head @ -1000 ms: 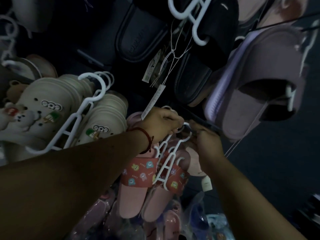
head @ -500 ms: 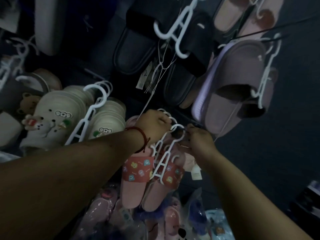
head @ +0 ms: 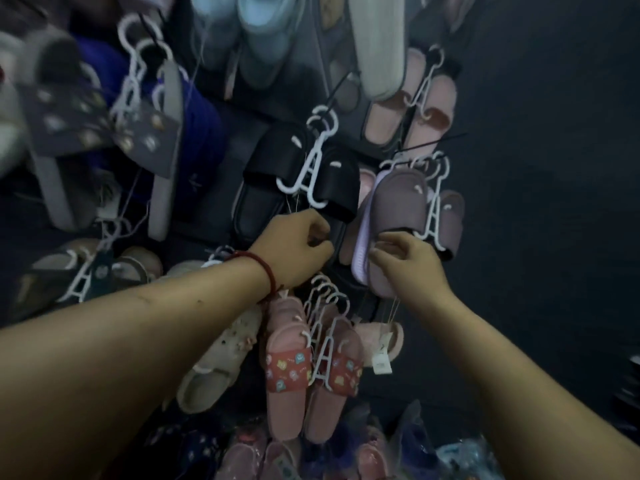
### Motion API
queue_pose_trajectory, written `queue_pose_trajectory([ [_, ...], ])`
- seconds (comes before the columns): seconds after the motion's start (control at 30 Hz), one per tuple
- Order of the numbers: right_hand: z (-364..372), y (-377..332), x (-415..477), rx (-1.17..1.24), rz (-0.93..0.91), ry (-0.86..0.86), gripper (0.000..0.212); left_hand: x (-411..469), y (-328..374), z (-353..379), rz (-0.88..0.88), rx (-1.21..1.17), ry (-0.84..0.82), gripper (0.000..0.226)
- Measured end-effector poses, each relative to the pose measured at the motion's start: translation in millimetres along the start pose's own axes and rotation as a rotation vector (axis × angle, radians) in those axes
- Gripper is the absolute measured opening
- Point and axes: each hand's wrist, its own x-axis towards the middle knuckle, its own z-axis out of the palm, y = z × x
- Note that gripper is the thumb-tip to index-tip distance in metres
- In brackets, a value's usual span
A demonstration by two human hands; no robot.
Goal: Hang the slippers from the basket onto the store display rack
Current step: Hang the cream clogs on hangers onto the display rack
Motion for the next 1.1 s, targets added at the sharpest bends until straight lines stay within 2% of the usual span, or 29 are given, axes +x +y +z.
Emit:
queue_pose_trajectory([
  [0.2,-15.9,-58.9,54.6,0.031,-0.135,0.061,0.042,60.2,37.3,-56.5,0.037,0.013,0.185,0.02],
  [0.33,-12.0,-90.8,118.8,0.014,-0.2,0.078,0.046,123.8,37.3,-87.5,-0.004,0.019,0.262,0.02],
  [0.43,5.8,-106.0,166.7,0.008,-0.209,0.063,0.048,169.0,22.4,-97.8,-0.043,0.095,0.23,0.029],
  [0.5,20.4,-111.0,194.2,-0.03,-0.235,0.039,0.041,196.5,8.0,-97.0,-0.08,0.112,0.19,0.032],
  [0.67,52.4,-109.8,232.2,-0.057,-0.248,-0.044,0.019,242.6,-16.6,-81.5,-0.156,0.094,0.04,0.022],
  [0.8,65.7,-100.5,242.4,-0.016,-0.245,-0.104,0.022,258.5,-30.6,-67.5,-0.175,0.145,-0.026,0.029],
  [1.1,72.0,-91.2,245.4,0.176,-0.164,-0.174,0.018,261.6,-38.1,-55.8,-0.115,0.089,0.026,0.027],
])
